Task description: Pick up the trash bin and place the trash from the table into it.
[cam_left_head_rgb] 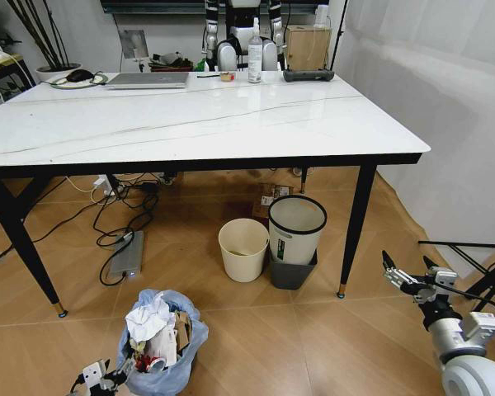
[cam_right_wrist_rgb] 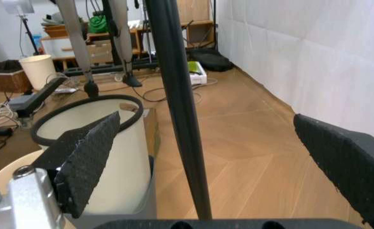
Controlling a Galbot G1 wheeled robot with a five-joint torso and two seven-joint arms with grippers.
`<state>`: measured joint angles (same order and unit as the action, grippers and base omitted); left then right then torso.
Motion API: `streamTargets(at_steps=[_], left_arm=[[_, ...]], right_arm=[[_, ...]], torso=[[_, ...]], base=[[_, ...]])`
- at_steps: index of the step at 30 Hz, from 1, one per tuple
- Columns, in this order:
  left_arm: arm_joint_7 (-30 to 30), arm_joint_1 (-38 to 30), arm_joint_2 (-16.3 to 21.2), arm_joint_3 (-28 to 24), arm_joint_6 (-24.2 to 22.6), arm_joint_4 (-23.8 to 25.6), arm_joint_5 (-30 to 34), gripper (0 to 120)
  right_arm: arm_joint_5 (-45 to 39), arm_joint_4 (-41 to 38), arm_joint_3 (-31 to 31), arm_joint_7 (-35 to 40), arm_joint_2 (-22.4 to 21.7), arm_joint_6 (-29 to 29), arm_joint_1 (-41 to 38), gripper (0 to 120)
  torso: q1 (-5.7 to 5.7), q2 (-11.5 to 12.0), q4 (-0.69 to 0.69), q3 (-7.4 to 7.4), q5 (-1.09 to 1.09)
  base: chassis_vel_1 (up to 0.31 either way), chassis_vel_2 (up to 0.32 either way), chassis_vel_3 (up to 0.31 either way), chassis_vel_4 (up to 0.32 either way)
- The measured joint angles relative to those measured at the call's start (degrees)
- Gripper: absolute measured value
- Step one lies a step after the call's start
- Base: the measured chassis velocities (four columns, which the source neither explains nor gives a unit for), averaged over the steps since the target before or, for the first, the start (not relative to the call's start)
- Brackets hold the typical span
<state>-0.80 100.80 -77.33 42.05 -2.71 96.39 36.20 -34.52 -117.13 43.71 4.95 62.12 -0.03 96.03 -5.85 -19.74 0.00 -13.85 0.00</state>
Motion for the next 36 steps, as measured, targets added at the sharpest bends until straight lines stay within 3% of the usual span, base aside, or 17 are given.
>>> streamTargets(at_steps=[7, 11, 18, 23, 36], left_arm=[[0.53, 3.81, -0.30, 1.42, 2.81, 5.69, -1.67, 92], [2.08, 5.92, -0.55, 2.36, 7.24, 8.53, -5.48, 97], [7.03, 9.49, -0.58, 7.97, 15.70, 21.40, -10.23, 100], [7.83, 8.42, -0.82, 10.95, 19.91, 24.15, -13.42, 100], [7.85, 8.18, -0.85, 11.08, 20.00, 24.12, -13.55, 100]], right_arm=[[0.00, 0.00, 0.00, 0.00, 0.00, 0.00, 0.00, 100], [0.00, -0.01, 0.00, 0.00, 0.00, 0.00, 0.00, 100], [0.00, 0.00, 0.00, 0.00, 0.00, 0.00, 0.00, 100], [0.00, 0.00, 0.00, 0.00, 0.00, 0.00, 0.00, 100], [0.00, 0.00, 0.00, 0.00, 0.00, 0.00, 0.00, 100]], torso=[[0.00, -0.01, 0.00, 0.00, 0.01], [0.00, -0.01, 0.00, 0.00, -0.02], [0.00, -0.02, 0.00, -0.01, 0.02], [0.00, -0.02, -0.01, -0.01, 0.03], [-0.01, -0.02, 0.00, -0.01, -0.01]], base=[[0.000, 0.000, 0.000, 0.000], [0.000, 0.000, 0.000, 0.000], [0.000, 0.000, 0.000, 0.000], [0.000, 0.000, 0.000, 0.000], [0.000, 0.000, 0.000, 0.000]])
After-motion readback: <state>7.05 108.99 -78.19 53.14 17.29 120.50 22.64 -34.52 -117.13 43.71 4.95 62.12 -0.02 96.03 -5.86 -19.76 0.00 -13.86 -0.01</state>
